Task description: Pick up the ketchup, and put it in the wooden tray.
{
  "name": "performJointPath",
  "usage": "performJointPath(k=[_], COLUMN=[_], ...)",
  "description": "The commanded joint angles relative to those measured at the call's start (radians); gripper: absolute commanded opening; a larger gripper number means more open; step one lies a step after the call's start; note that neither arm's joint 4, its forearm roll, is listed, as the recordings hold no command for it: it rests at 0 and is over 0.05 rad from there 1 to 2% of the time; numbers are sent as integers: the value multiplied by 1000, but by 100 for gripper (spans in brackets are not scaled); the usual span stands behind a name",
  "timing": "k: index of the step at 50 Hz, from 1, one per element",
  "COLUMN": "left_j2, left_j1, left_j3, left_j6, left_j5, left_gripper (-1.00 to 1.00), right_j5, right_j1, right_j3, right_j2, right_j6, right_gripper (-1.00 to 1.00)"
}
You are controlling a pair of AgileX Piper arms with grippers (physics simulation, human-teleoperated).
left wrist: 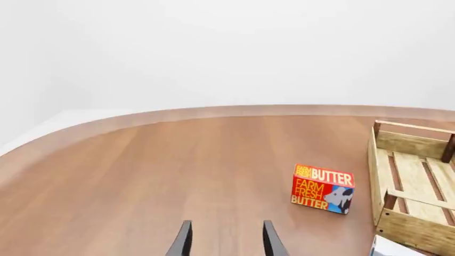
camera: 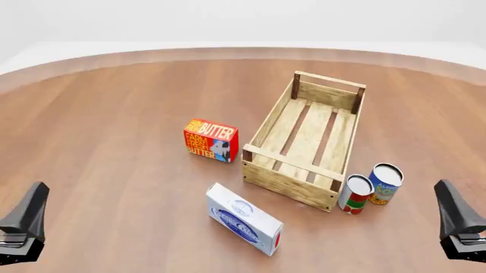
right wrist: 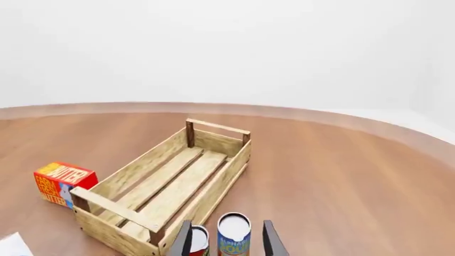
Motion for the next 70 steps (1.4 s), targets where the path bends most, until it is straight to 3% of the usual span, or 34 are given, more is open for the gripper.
performJointPath(k=[1, 9, 16, 18, 26, 34, 52, 70], left_j2=[0, 0, 0, 0, 0, 0, 0, 0], left_j1=[0, 0, 0, 0, 0, 0, 0, 0], left_j3=[0, 0, 0, 0, 0, 0, 0, 0], left_j6=[0, 0, 0, 0, 0, 0, 0, 0], left_j5=[0, 0, 0, 0, 0, 0, 0, 0], left_gripper=[100, 100, 100, 100, 100, 100, 100, 100], right_j5=[-29, -9, -89, -176, -373, -475, -613, -651], right_j1=[60, 180, 327, 395, 536, 657, 849, 997], right_j3=[-59, -132, -142, -130, -127, -173, -267, -382], right_j2=[125, 222, 356, 443, 677, 848, 1114, 1324], right_j6=[-28, -39, -41, -33, -21, -17, -11, -4], right_gripper=[100, 100, 100, 100, 100, 100, 100, 100])
